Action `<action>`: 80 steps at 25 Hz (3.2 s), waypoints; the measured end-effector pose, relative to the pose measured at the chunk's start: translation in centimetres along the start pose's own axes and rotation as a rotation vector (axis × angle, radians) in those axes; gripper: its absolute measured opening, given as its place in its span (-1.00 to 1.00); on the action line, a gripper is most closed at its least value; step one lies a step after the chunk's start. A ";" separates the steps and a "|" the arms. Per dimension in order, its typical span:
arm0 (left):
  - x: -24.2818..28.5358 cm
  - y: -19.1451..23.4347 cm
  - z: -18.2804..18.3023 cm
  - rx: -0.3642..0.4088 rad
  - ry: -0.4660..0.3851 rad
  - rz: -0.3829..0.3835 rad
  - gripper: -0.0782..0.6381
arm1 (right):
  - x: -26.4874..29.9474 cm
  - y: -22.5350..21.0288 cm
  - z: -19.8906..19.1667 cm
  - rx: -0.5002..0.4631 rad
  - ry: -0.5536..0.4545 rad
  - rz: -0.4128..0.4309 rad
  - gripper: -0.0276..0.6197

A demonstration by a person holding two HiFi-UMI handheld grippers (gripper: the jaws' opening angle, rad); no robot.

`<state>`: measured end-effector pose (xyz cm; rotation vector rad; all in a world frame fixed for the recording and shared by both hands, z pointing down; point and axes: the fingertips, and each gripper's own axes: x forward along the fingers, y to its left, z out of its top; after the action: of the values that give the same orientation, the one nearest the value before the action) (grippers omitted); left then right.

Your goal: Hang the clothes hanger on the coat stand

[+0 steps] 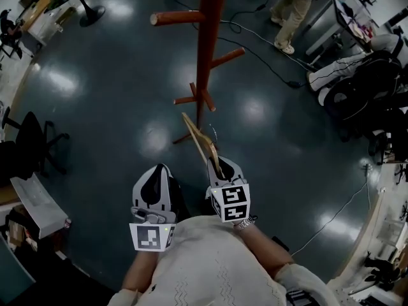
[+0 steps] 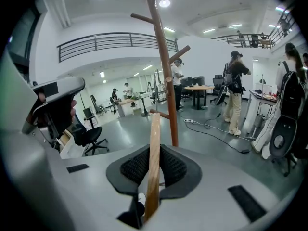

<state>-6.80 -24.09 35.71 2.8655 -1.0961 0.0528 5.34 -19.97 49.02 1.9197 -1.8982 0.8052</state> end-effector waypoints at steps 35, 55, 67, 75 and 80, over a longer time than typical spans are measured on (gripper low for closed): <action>5.5 8.1 -4.0 -0.074 0.042 -0.038 -0.75 | 17.4 -4.9 -0.9 -0.029 0.038 -0.013 -0.70; 5.5 11.4 -5.9 -0.022 0.097 0.016 -0.75 | 22.0 -5.8 -3.0 -0.010 -0.033 -0.018 -0.70; 5.7 10.4 -6.6 -0.020 0.116 -0.004 -0.75 | 23.2 -6.9 -3.2 -0.036 -0.065 -0.092 -0.70; 5.9 8.8 -6.6 -0.019 0.116 -0.035 -0.75 | 23.1 -7.2 -3.7 0.012 -0.033 -0.052 -0.70; 5.7 7.6 -7.0 -0.027 0.126 -0.049 -0.75 | 22.4 -7.6 -4.6 0.012 -0.011 -0.053 -0.70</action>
<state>-7.69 -32.95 43.45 2.8201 -0.9955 0.2107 11.12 -34.73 67.19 1.9766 -1.8450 0.7939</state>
